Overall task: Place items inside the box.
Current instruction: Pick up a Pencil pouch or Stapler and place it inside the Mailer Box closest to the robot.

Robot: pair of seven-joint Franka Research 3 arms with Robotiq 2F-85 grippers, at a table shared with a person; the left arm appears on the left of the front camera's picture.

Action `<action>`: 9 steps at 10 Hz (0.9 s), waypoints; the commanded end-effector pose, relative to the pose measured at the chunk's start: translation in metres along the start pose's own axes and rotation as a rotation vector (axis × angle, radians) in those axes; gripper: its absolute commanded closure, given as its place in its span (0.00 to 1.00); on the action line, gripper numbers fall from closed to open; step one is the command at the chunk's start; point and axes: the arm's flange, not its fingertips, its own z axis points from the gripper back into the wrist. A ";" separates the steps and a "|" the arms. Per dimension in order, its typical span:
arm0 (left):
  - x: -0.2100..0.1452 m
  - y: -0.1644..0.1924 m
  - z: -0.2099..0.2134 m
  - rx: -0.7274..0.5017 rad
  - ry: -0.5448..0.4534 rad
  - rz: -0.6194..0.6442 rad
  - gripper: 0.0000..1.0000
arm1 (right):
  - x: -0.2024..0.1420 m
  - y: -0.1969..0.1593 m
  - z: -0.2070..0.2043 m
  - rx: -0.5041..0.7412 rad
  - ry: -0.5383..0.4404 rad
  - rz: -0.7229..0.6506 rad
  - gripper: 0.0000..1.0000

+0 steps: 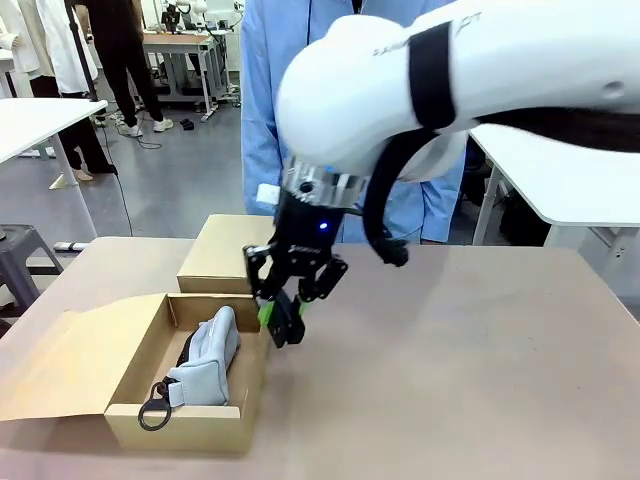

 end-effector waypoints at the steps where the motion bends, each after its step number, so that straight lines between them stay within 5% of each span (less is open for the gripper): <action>1: 0.001 -0.001 -0.001 -0.019 -0.011 -0.016 0.00 | 0.015 0.032 -0.012 -0.037 0.028 0.012 0.59; 9: 0.001 -0.001 -0.001 -0.019 -0.011 -0.016 0.00 | 0.059 0.050 -0.065 -0.101 -0.153 -0.190 0.59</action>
